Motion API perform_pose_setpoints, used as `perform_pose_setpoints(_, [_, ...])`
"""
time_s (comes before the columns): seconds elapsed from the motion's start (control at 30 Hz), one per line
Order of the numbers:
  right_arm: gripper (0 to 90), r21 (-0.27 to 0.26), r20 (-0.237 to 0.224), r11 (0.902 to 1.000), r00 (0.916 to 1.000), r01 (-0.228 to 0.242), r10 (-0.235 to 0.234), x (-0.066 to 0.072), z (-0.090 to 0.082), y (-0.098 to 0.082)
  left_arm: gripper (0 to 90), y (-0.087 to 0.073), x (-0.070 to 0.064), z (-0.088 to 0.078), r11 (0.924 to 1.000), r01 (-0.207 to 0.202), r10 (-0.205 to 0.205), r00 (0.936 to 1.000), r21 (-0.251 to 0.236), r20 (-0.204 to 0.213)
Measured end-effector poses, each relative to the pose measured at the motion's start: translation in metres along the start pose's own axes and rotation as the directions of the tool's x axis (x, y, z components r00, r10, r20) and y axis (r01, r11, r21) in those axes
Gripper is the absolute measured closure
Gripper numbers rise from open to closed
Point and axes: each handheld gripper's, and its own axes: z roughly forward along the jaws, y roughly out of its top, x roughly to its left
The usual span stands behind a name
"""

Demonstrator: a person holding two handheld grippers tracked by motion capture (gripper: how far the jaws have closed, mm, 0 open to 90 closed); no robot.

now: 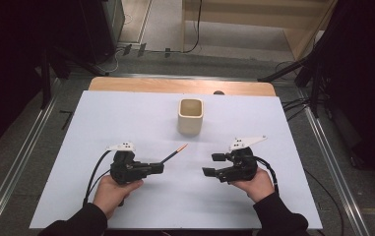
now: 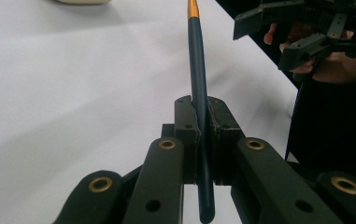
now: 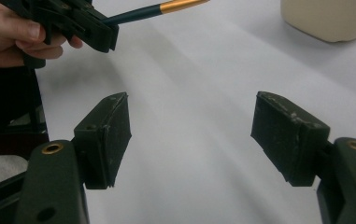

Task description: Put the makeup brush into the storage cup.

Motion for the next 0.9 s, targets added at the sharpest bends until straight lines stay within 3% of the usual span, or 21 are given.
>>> perform_pose_setpoints(0.53, [26.8,-0.053,-0.019,0.9979,0.9991,-0.038,0.037,0.013,0.001,-0.004,85.3,-0.007,-0.007,0.007,0.9943,0.051,-0.046,0.9976,-0.094,0.052])
perform_pose_setpoints(0.7, [24.9,-0.081,-0.053,0.9951,0.9972,-0.056,0.052,0.016,0.002,-0.003,85.4,-0.011,-0.010,0.010,0.9894,0.062,-0.052,0.9956,-0.131,0.077])
perform_pose_setpoints(0.9, [24.9,-0.112,-0.052,0.9911,0.9965,-0.072,0.066,0.019,0.004,-0.002,85.4,-0.016,-0.012,0.015,0.9824,0.089,-0.069,0.9900,-0.164,0.123])
